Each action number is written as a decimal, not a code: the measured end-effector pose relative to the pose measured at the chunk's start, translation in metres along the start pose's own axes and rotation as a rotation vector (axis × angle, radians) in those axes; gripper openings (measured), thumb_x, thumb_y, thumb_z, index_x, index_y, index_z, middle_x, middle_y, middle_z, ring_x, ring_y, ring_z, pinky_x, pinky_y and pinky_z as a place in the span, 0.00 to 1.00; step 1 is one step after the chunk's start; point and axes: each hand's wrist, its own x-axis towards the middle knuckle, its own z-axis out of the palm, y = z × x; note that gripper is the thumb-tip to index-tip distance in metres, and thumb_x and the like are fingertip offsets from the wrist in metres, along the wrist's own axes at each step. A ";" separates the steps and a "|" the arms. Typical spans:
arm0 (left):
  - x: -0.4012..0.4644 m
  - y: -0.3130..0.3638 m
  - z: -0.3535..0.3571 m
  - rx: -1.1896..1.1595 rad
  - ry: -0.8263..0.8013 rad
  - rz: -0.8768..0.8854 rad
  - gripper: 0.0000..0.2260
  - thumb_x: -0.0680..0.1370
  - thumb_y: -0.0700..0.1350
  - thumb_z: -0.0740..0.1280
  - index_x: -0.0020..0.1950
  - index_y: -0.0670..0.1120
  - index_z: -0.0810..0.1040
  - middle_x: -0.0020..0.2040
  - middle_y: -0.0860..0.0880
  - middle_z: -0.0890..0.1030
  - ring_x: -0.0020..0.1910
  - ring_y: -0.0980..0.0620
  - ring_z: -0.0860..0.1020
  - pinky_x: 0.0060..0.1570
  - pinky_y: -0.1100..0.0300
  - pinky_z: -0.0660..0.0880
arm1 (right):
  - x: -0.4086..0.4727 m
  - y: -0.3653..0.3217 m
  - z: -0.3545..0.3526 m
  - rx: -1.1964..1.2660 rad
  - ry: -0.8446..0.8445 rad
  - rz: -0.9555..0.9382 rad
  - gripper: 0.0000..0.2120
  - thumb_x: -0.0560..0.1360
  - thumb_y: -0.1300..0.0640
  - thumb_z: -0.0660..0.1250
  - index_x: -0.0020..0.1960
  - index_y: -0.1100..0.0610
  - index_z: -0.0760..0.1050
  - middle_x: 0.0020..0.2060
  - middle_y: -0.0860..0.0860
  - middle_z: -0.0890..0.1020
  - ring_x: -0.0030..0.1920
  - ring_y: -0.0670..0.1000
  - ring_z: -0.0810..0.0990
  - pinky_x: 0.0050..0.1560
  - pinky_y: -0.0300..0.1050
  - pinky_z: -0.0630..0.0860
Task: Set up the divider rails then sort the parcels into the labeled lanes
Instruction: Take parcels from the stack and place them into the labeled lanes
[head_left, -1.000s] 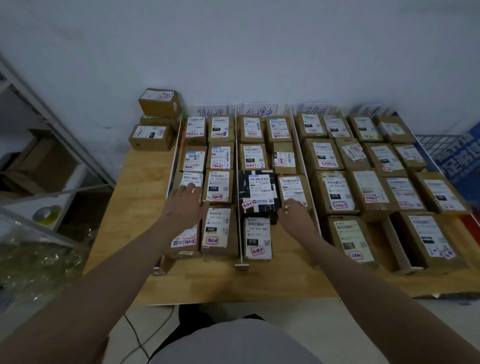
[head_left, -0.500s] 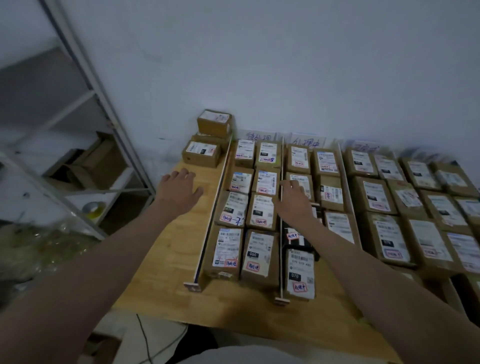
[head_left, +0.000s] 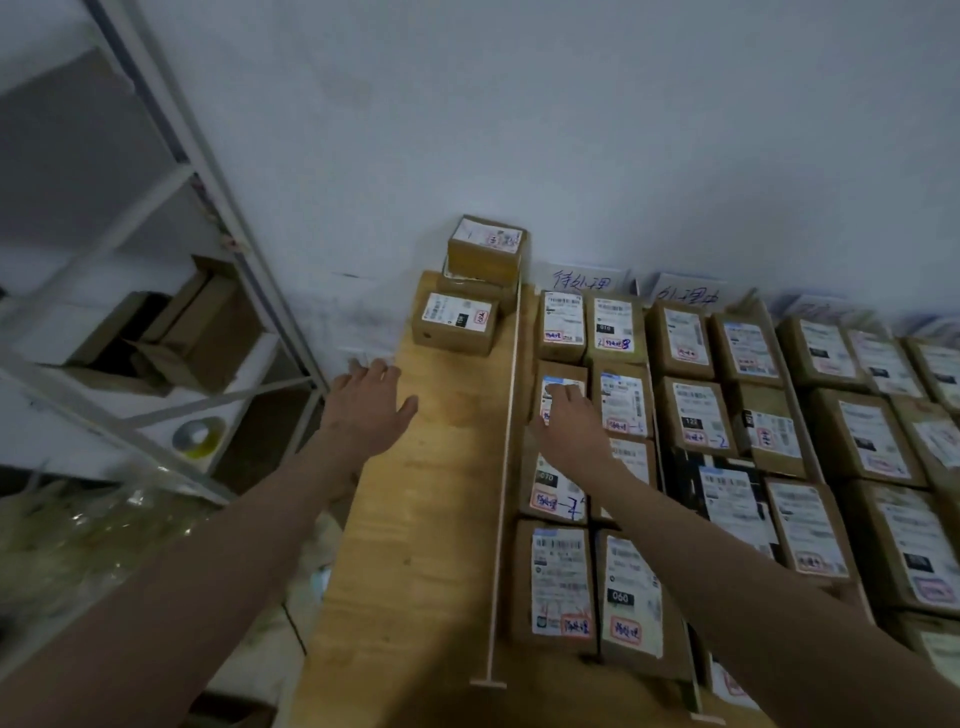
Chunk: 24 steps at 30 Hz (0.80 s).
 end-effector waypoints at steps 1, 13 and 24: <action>0.012 -0.007 0.001 0.000 -0.008 0.012 0.27 0.82 0.60 0.54 0.75 0.46 0.65 0.75 0.45 0.66 0.73 0.42 0.66 0.71 0.45 0.63 | 0.012 -0.008 0.004 0.019 -0.003 0.021 0.19 0.81 0.53 0.59 0.69 0.61 0.67 0.66 0.57 0.70 0.66 0.59 0.70 0.61 0.56 0.73; 0.148 -0.042 0.029 -0.086 -0.052 0.138 0.24 0.82 0.58 0.56 0.72 0.45 0.68 0.70 0.45 0.71 0.67 0.43 0.71 0.66 0.47 0.67 | 0.136 -0.061 0.038 0.060 -0.065 0.115 0.21 0.80 0.56 0.61 0.71 0.59 0.66 0.68 0.55 0.70 0.66 0.56 0.72 0.62 0.52 0.73; 0.239 -0.028 0.072 -0.176 -0.083 0.222 0.27 0.80 0.56 0.61 0.75 0.44 0.64 0.73 0.44 0.66 0.69 0.43 0.68 0.66 0.46 0.67 | 0.228 -0.064 0.076 0.014 -0.225 0.056 0.33 0.77 0.65 0.62 0.79 0.55 0.54 0.78 0.51 0.56 0.69 0.57 0.71 0.61 0.53 0.76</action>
